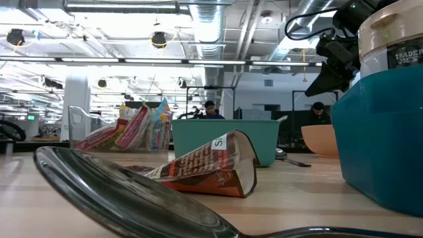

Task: Pick & Place Food Item
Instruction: Put the green seasoning bottle into the blue bin

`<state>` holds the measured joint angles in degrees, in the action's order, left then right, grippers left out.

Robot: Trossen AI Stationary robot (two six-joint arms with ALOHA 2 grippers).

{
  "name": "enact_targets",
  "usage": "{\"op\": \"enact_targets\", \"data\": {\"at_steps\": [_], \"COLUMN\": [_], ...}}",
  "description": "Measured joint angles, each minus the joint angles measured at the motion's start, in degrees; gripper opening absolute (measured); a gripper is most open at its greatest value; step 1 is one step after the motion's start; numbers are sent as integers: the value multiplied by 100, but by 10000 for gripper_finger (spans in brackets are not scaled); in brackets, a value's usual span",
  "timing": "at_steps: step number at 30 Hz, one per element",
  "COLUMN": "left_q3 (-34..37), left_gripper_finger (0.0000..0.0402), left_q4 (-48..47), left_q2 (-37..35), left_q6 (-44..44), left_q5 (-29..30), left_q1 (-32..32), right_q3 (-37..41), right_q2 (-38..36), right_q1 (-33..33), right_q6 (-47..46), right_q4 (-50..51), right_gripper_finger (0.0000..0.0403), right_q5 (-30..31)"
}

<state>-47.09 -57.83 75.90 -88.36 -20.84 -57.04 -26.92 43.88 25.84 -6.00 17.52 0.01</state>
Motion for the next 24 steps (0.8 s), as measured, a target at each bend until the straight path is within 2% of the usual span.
{"op": "enact_targets", "data": {"at_steps": [7, 24], "left_q3": [0, 0], "left_gripper_finger": [0, 0], "left_q4": [-22, -19], "left_q2": [-22, -28], "left_q6": [0, 114], "left_q5": [57, 812], "left_q1": [0, 0], "right_q3": [0, 0], "right_q2": [0, 0], "right_q1": [1, -2], "right_q6": [0, 0], "right_q4": [-2, -7], "right_gripper_finger": [0, 0], "right_q5": [0, 0]}}
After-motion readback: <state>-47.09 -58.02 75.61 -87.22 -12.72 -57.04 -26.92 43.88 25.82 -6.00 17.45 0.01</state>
